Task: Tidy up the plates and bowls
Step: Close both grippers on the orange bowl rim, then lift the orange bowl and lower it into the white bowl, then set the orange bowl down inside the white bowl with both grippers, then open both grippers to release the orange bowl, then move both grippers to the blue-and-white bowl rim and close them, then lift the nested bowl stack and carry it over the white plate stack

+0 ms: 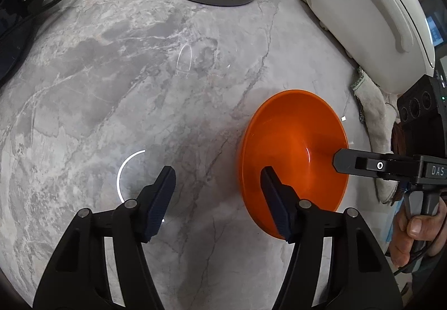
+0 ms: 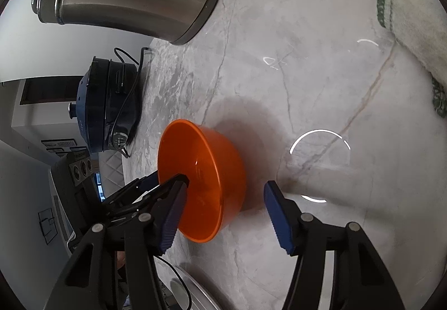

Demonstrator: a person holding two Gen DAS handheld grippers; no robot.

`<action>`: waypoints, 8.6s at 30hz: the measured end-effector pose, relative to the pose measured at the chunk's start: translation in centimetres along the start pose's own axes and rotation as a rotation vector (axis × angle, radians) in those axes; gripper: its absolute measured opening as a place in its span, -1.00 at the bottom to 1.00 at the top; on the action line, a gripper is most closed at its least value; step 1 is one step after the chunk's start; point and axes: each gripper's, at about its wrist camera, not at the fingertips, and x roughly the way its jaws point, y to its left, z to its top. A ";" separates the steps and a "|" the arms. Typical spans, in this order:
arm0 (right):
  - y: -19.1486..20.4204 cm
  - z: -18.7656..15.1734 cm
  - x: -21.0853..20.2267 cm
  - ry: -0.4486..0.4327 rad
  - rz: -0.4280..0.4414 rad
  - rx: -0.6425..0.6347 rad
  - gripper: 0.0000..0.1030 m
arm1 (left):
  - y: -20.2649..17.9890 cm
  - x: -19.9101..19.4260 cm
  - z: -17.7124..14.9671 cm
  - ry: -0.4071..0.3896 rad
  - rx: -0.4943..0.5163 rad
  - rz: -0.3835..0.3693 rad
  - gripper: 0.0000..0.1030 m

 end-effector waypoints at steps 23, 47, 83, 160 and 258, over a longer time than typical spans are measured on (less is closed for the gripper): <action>-0.6 0.3 0.6 0.001 0.013 0.033 -0.55 | -1.4 1.9 0.4 0.019 -0.004 -0.093 -0.70; 2.7 -4.7 -7.7 -0.092 0.028 -0.023 -0.55 | -7.6 -7.5 -4.2 -0.050 0.082 -0.139 -0.70; -5.5 -26.0 -16.1 -0.101 -0.085 0.068 -0.55 | -23.0 -6.5 -26.8 0.163 0.293 -0.163 -0.70; -1.1 -26.2 -13.8 0.007 -0.462 -0.298 0.11 | -17.7 -10.1 -30.3 0.013 -0.001 -0.161 0.13; -10.1 -17.6 -11.9 0.375 0.000 -0.505 -0.70 | -17.1 -2.3 -34.9 -0.211 -0.386 -0.140 -0.85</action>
